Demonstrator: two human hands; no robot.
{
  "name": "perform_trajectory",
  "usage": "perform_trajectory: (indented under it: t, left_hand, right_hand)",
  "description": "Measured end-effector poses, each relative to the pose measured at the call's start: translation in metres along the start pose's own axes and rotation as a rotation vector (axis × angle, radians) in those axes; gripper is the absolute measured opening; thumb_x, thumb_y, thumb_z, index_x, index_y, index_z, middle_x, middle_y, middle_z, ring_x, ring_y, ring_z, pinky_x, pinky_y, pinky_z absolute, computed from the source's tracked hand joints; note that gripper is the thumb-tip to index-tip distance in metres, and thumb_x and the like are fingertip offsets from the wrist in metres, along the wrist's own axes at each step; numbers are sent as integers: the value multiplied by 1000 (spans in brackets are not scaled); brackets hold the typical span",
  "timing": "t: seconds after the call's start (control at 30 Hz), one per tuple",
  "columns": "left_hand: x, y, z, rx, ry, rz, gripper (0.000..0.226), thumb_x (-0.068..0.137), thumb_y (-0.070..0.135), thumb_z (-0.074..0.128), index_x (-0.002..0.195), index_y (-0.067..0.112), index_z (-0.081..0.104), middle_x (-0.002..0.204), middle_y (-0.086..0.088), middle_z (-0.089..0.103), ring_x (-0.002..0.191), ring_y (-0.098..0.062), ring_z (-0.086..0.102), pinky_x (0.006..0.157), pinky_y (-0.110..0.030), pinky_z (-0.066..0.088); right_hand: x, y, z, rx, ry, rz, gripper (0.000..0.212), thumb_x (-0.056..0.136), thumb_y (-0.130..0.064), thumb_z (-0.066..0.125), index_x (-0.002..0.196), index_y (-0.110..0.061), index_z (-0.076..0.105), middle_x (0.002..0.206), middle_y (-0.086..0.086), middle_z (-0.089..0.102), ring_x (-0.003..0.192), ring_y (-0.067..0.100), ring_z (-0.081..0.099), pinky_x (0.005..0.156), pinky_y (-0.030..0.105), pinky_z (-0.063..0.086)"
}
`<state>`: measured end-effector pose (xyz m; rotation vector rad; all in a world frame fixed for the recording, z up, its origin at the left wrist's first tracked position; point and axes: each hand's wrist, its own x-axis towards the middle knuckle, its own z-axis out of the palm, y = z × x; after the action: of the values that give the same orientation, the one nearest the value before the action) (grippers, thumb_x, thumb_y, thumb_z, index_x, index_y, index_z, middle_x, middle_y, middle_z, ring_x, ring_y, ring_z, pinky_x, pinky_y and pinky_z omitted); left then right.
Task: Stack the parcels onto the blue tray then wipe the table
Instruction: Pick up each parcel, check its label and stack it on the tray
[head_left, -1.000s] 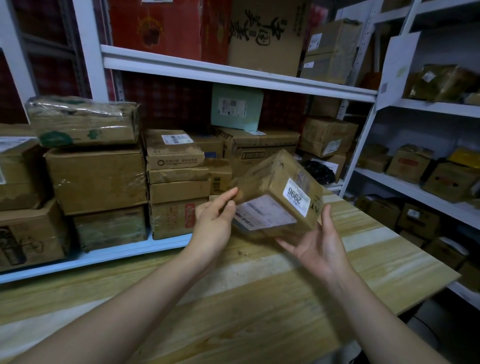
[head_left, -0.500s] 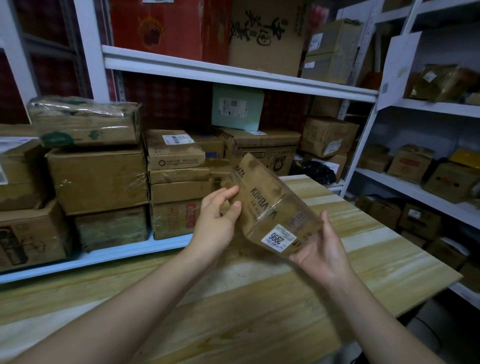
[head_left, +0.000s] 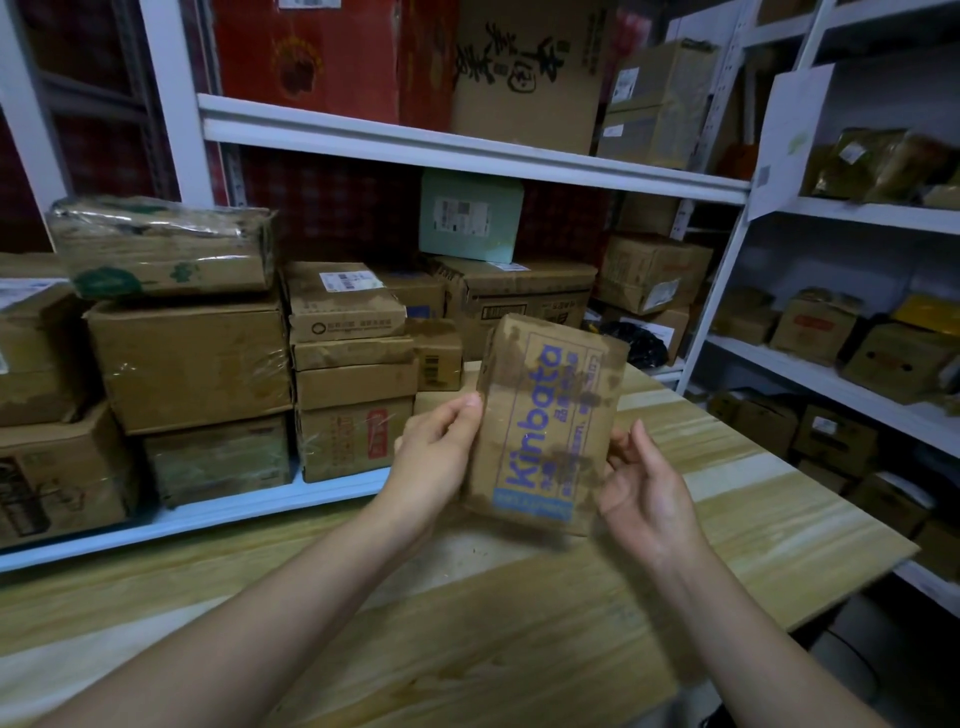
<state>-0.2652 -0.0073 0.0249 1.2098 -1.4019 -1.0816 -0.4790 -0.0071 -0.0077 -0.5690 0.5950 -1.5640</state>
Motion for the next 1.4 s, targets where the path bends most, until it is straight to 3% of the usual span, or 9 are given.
perform_trajectory:
  t: [0.13, 0.23, 0.5, 0.67, 0.77, 0.93, 1.07, 1.27, 1.4]
  left_hand:
    - [-3, 5, 0, -85, -50, 0, 57, 87, 54, 60, 139, 32, 52, 128, 3, 60, 112, -6, 59, 95, -17, 47]
    - [-3, 5, 0, -111, -61, 5, 49, 96, 31, 57, 143, 21, 48, 125, -1, 61, 97, 1, 60, 69, 0, 45]
    - [0, 6, -2, -202, 12, -33, 41, 98, 42, 50, 136, 28, 53, 125, 6, 64, 110, -8, 61, 100, -31, 47]
    - [-6, 10, -1, -242, 51, -93, 30, 99, 39, 49, 122, 21, 55, 105, 8, 64, 86, 0, 59, 64, -12, 47]
    - [-8, 13, -1, -254, 37, -133, 35, 97, 43, 51, 122, 19, 57, 105, 6, 67, 88, -3, 62, 64, -15, 46]
    - [-5, 12, -2, -192, 25, -154, 47, 93, 58, 45, 120, 23, 62, 112, 5, 69, 106, -13, 62, 92, -33, 48]
    - [-5, 14, -1, -183, 27, -185, 48, 94, 59, 43, 118, 23, 63, 112, 5, 68, 106, -13, 60, 99, -39, 46]
    - [-5, 12, 2, -259, 21, -257, 24, 100, 42, 45, 106, 24, 60, 97, 6, 65, 90, -15, 58, 90, -35, 43]
    - [-1, 7, 3, -262, 22, -279, 28, 100, 32, 43, 120, 21, 60, 92, 6, 65, 86, -13, 57, 82, -32, 43]
  right_hand:
    - [-1, 0, 3, -22, -35, -12, 34, 97, -25, 52, 71, -14, 71, 95, 9, 66, 95, 22, 63, 96, 42, 51]
    - [0, 1, 2, -25, -44, -15, 31, 95, -21, 54, 72, -13, 72, 97, 10, 64, 96, 23, 62, 103, 43, 45]
    - [3, 2, 1, -121, -31, 6, 17, 95, -21, 54, 92, -10, 67, 105, 12, 65, 100, 27, 63, 106, 50, 42]
    - [2, -1, 3, -96, -14, 12, 39, 90, -18, 59, 125, -3, 61, 135, 24, 54, 121, 34, 51, 118, 55, 30]
    - [0, -3, 4, -100, 0, 14, 53, 90, -15, 60, 141, -2, 51, 145, 26, 50, 123, 35, 51, 116, 53, 34]
    - [0, -3, 9, -89, 27, -2, 52, 88, -10, 60, 139, -10, 54, 135, 21, 61, 109, 27, 64, 88, 36, 59]
    - [0, -2, 14, -133, 54, -6, 58, 83, -17, 64, 139, -25, 53, 129, 16, 66, 101, 25, 66, 68, 35, 62]
    - [0, 1, 17, -138, 97, 33, 57, 81, -25, 67, 132, -1, 58, 128, 22, 65, 106, 28, 66, 84, 41, 61]
    - [2, 3, 14, -210, 65, 106, 63, 86, -40, 62, 139, -8, 54, 132, 21, 63, 121, 33, 62, 91, 49, 57]
